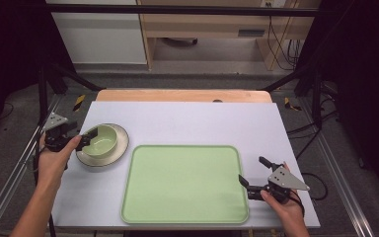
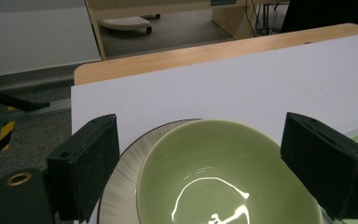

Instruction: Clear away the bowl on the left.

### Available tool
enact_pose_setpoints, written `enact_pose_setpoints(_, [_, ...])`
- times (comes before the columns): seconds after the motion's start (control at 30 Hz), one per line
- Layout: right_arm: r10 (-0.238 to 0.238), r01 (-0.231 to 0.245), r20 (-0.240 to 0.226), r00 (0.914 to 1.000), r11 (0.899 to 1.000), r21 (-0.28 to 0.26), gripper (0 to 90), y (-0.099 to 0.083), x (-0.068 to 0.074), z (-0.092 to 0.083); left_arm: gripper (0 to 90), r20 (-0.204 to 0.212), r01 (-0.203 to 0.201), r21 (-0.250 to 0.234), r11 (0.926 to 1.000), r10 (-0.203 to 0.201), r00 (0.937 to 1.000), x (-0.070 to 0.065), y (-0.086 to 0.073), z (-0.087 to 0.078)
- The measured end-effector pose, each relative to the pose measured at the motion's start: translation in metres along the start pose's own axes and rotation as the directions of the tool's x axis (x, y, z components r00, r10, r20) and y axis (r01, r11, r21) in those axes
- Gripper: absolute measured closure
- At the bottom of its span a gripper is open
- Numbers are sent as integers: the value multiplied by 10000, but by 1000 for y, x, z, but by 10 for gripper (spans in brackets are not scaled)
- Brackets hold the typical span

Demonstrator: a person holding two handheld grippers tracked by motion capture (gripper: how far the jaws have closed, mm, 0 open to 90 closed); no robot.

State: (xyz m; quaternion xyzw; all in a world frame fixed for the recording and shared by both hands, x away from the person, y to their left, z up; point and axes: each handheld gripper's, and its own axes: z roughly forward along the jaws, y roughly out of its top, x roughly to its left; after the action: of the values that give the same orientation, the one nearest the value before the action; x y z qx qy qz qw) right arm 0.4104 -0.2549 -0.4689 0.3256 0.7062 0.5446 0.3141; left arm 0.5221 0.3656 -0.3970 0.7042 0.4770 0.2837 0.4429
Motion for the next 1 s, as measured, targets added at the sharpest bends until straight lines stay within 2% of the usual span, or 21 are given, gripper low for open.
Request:
enact_pose_setpoints(0.23, [2,-2,46,10000,10000,32,54,0,0,-1,133,-382,247,145,9996,-241,9990,5,-5,1])
enact_pose_setpoints(0.27, [-1,1,45,10000,10000,37,54,0,0,-1,149,-430,516,232,9984,-506,9978,7,-8,2])
enact_pose_setpoints(0.33, [-6,6,33,10000,10000,34,54,0,0,-1,172,-480,545,292,9981,-530,9974,9,-10,2])
enact_pose_setpoints(0.37, [-3,3,39,10000,10000,32,54,0,0,0,210,-738,571,484,9972,-534,9958,9,-12,3])
enact_pose_setpoints(0.57, [-11,10,46,10000,10000,73,54,0,0,0,293,-823,739,829,9938,-670,9943,11,-16,9])
enact_pose_setpoints(0.6, [-13,13,58,10000,10000,87,54,-1,0,0,319,-985,705,1128,9911,-594,9934,10,-17,12])
enact_pose_setpoints(0.63, [-13,13,58,10000,10000,87,54,-1,0,0,335,-985,705,1128,9911,-594,9934,10,-17,12])
enact_pose_setpoints(0.67, [-11,10,63,10000,9999,104,53,-1,0,0,346,-1128,714,1369,9880,-561,9920,11,-20,15])
enact_pose_setpoints(0.7, [-11,10,63,10000,9999,104,53,-1,0,0,359,-1128,714,1369,9880,-561,9920,11,-20,15])
enact_pose_setpoints(0.87, [19,-20,72,10000,9999,133,54,-1,0,0,427,-1226,917,1869,9781,-694,9900,16,-26,22])
enact_pose_setpoints(1.0, [37,-38,78,10000,9999,149,54,-1,0,0,478,-1318,1150,2058,9718,-889,9873,18,-31,24])
